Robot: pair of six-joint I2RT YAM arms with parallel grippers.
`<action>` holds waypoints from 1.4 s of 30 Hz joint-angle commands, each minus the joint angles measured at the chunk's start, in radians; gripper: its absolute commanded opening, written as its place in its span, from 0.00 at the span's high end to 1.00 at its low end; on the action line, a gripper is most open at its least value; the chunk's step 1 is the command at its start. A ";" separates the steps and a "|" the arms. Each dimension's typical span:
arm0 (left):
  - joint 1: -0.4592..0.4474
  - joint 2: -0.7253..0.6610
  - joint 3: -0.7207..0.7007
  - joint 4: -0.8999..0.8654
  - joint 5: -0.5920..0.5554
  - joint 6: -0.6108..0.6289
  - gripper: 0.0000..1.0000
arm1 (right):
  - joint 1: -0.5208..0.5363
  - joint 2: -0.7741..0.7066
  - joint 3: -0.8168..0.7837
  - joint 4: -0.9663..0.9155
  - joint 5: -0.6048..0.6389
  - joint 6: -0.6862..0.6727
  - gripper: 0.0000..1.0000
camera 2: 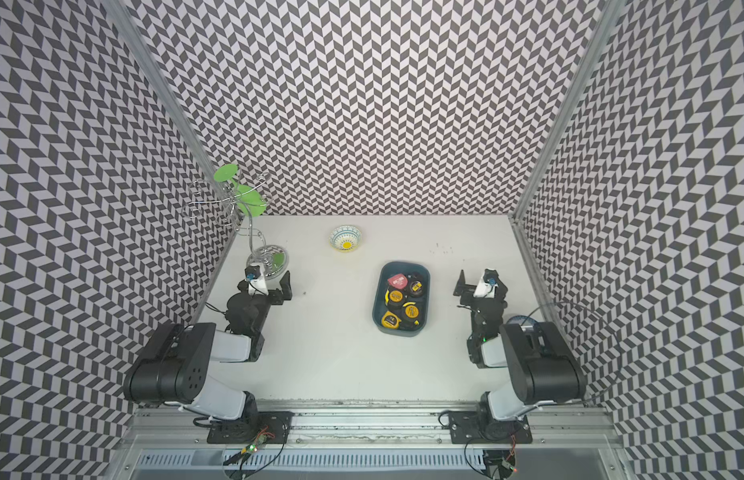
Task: Take the tape measure out of the storage box
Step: Move the storage box to the center of the board.
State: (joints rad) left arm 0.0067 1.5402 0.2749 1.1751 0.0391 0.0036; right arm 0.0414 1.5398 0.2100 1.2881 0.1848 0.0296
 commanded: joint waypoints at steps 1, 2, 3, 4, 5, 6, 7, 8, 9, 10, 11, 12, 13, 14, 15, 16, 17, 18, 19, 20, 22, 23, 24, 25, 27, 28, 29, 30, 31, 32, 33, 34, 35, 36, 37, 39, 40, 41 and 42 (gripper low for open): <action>-0.006 0.009 0.000 0.019 -0.005 0.007 0.00 | 0.000 0.009 -0.001 0.047 -0.010 -0.004 0.00; -0.007 0.010 0.000 0.018 -0.005 0.006 0.00 | -0.001 0.009 -0.001 0.048 -0.009 -0.003 0.00; -0.006 0.011 0.000 0.018 -0.005 0.006 0.00 | -0.001 0.009 -0.001 0.048 -0.009 -0.003 0.01; -0.006 0.011 0.000 0.020 -0.005 0.006 0.00 | 0.000 0.010 0.000 0.048 -0.010 -0.003 0.00; -0.006 0.008 -0.001 0.019 -0.005 0.007 0.00 | 0.000 0.011 0.002 0.045 -0.008 -0.003 0.00; -0.006 0.011 0.000 0.018 -0.005 0.006 0.00 | -0.001 0.012 0.001 0.044 -0.008 -0.004 0.00; -0.006 0.010 0.000 0.020 -0.005 0.007 0.00 | -0.001 0.012 0.003 0.045 -0.007 -0.004 0.00; -0.006 0.010 0.000 0.018 -0.005 0.007 0.00 | 0.000 0.013 0.003 0.044 -0.008 -0.003 0.00; -0.006 0.011 0.000 0.017 -0.006 0.006 0.00 | 0.000 0.012 0.003 0.043 -0.008 -0.005 0.00; -0.005 0.011 0.001 0.017 -0.005 0.007 0.00 | 0.002 0.011 0.003 0.042 -0.008 -0.005 0.00; -0.006 0.011 0.001 0.017 -0.006 0.007 0.00 | 0.001 0.011 0.002 0.044 -0.007 -0.005 0.00; -0.007 0.010 0.001 0.016 -0.007 0.007 0.00 | 0.001 0.010 -0.001 0.046 -0.008 -0.006 0.01; -0.007 0.008 0.000 0.018 -0.008 0.007 0.00 | 0.002 0.008 -0.002 0.054 -0.010 -0.007 0.00; -0.009 0.006 -0.003 0.020 -0.014 0.009 0.01 | 0.003 0.001 0.003 0.058 -0.006 -0.009 0.00; -0.017 0.000 0.005 0.011 -0.027 0.016 0.00 | 0.013 -0.033 0.050 -0.034 0.005 -0.016 0.01; -0.023 -0.014 0.028 -0.050 -0.026 0.020 0.00 | 0.019 -0.063 0.089 -0.136 0.021 -0.018 0.00; -0.030 -0.033 0.066 -0.128 -0.037 0.026 0.00 | 0.024 -0.089 0.147 -0.277 0.041 0.000 0.01; -0.039 -0.045 0.106 -0.203 -0.052 0.027 0.00 | 0.025 -0.114 0.213 -0.439 0.047 0.033 0.00; -0.045 -0.054 0.139 -0.279 -0.061 0.027 0.00 | 0.027 -0.124 0.265 -0.554 0.050 0.065 0.00; -0.054 -0.063 0.169 -0.341 -0.071 0.023 0.00 | 0.030 -0.131 0.306 -0.646 0.034 0.095 0.00; -0.070 -0.074 0.226 -0.457 -0.080 0.005 0.00 | 0.047 -0.157 0.347 -0.755 -0.006 0.124 0.00; -0.077 -0.076 0.253 -0.506 -0.067 -0.004 0.00 | 0.049 -0.168 0.372 -0.813 -0.035 0.152 0.00; -0.081 -0.077 0.281 -0.557 -0.047 -0.014 0.00 | 0.050 -0.175 0.390 -0.853 -0.082 0.174 0.00; -0.087 -0.073 0.309 -0.601 -0.032 -0.021 0.00 | 0.050 -0.176 0.404 -0.884 -0.123 0.194 0.00; -0.103 -0.070 0.370 -0.708 -0.013 -0.034 0.00 | 0.051 -0.165 0.449 -0.980 -0.220 0.245 0.00; -0.104 -0.070 0.394 -0.745 0.014 -0.046 0.00 | 0.052 -0.153 0.466 -1.014 -0.262 0.269 0.00; -0.105 -0.073 0.413 -0.786 0.047 -0.066 0.00 | 0.051 -0.140 0.484 -1.047 -0.311 0.286 0.00; -0.108 -0.077 0.430 -0.817 0.074 -0.087 0.00 | 0.052 -0.126 0.498 -1.071 -0.354 0.298 0.00; -0.110 -0.080 0.439 -0.836 0.100 -0.107 0.00 | 0.053 -0.113 0.508 -1.092 -0.389 0.311 0.00; -0.114 -0.086 0.445 -0.852 0.130 -0.121 0.00 | 0.053 -0.098 0.518 -1.114 -0.420 0.318 0.00; -0.120 -0.091 0.449 -0.864 0.147 -0.134 0.00 | 0.053 -0.085 0.528 -1.135 -0.448 0.324 0.00; -0.123 -0.097 0.448 -0.871 0.168 -0.152 0.00 | 0.054 -0.070 0.538 -1.157 -0.474 0.328 0.00; -0.128 -0.103 0.444 -0.872 0.193 -0.166 0.00 | 0.054 -0.056 0.547 -1.174 -0.504 0.333 0.00; -0.133 -0.109 0.440 -0.872 0.205 -0.177 0.00 | 0.053 -0.046 0.551 -1.186 -0.529 0.336 0.01; -0.141 -0.115 0.432 -0.867 0.218 -0.189 0.00 | 0.054 -0.038 0.551 -1.193 -0.555 0.340 0.00; -0.152 -0.123 0.418 -0.860 0.235 -0.210 0.00 | 0.054 -0.024 0.551 -1.207 -0.597 0.351 0.00; -0.157 -0.128 0.413 -0.857 0.241 -0.219 0.00 | 0.054 -0.021 0.545 -1.202 -0.620 0.361 0.00; -0.162 -0.131 0.410 -0.856 0.243 -0.225 0.00 | 0.054 -0.017 0.538 -1.194 -0.644 0.372 0.00; -0.164 -0.133 0.407 -0.855 0.245 -0.230 0.00 | 0.056 -0.012 0.532 -1.184 -0.666 0.381 0.00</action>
State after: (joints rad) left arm -0.1463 1.4361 0.6975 0.3401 0.2337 -0.1814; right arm 0.0895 1.5192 0.7414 0.0959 -0.3656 0.3698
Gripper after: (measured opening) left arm 0.997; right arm 0.995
